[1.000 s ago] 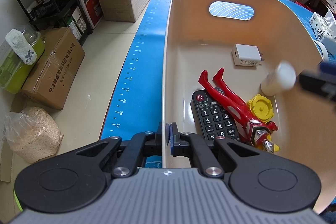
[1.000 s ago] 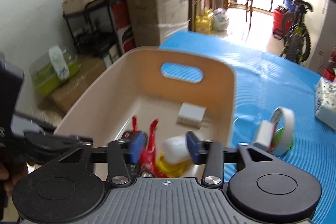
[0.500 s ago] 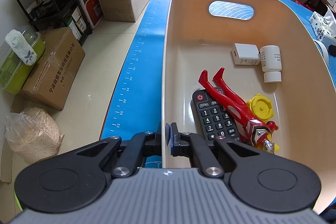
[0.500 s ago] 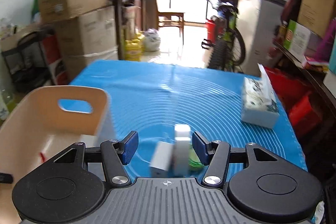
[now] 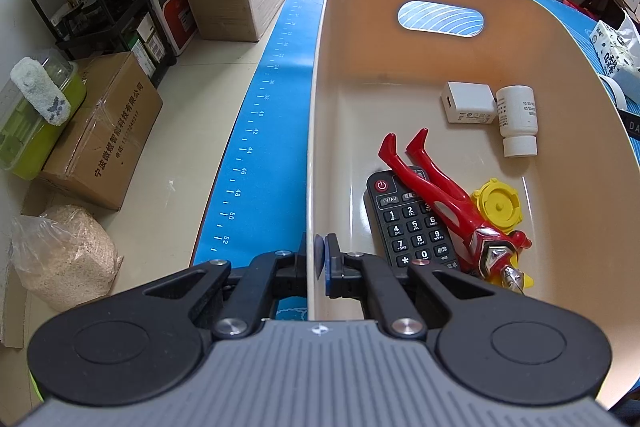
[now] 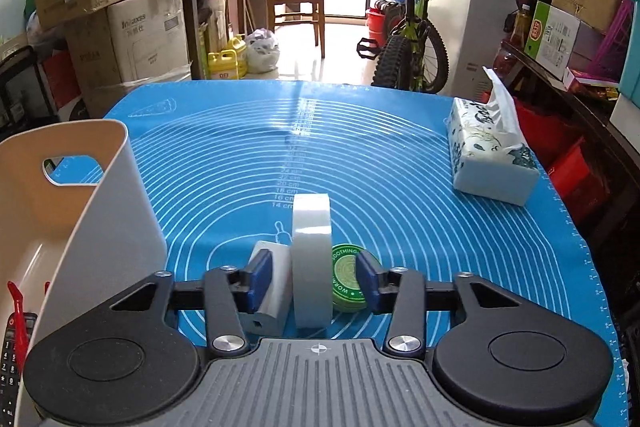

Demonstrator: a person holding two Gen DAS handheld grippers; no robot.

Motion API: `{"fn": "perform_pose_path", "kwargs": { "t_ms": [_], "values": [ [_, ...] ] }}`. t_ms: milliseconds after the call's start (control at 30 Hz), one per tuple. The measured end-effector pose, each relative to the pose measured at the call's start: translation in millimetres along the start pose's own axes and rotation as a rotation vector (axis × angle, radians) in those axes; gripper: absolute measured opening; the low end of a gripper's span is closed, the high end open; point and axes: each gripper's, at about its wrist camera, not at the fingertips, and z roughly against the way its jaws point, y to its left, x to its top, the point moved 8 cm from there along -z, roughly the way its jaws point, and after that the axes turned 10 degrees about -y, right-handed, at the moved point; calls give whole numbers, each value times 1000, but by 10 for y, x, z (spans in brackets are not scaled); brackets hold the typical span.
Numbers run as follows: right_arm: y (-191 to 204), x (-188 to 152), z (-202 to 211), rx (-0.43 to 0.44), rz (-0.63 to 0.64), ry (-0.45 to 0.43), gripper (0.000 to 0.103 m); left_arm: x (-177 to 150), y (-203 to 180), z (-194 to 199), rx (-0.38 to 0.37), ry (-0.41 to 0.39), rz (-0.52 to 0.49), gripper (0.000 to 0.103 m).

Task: Organize rigid objects
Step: 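Grasp the white tape roll with the right tool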

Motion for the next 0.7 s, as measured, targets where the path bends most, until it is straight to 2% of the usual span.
{"fn": "perform_pose_path", "kwargs": {
  "t_ms": [67, 100, 133, 300, 700],
  "values": [
    [-1, -13, -17, 8, -5, 7, 41, 2, -5, -2, 1, 0, 0, 6],
    [-4, -15, -17, 11, -8, 9, 32, 3, -6, -2, 1, 1, 0, 6],
    [-13, -12, -12, 8, -11, 8, 30, 3, -8, -4, 2, 1, 0, 6],
    [-32, 40, 71, 11, -20, 19, 29, 6, -2, -3, 0, 1, 2, 6],
    [-16, 278, 553, 47, 25, -45, 29, 4, 18, 3, 1, 2, 5, 6]
  ]
}}
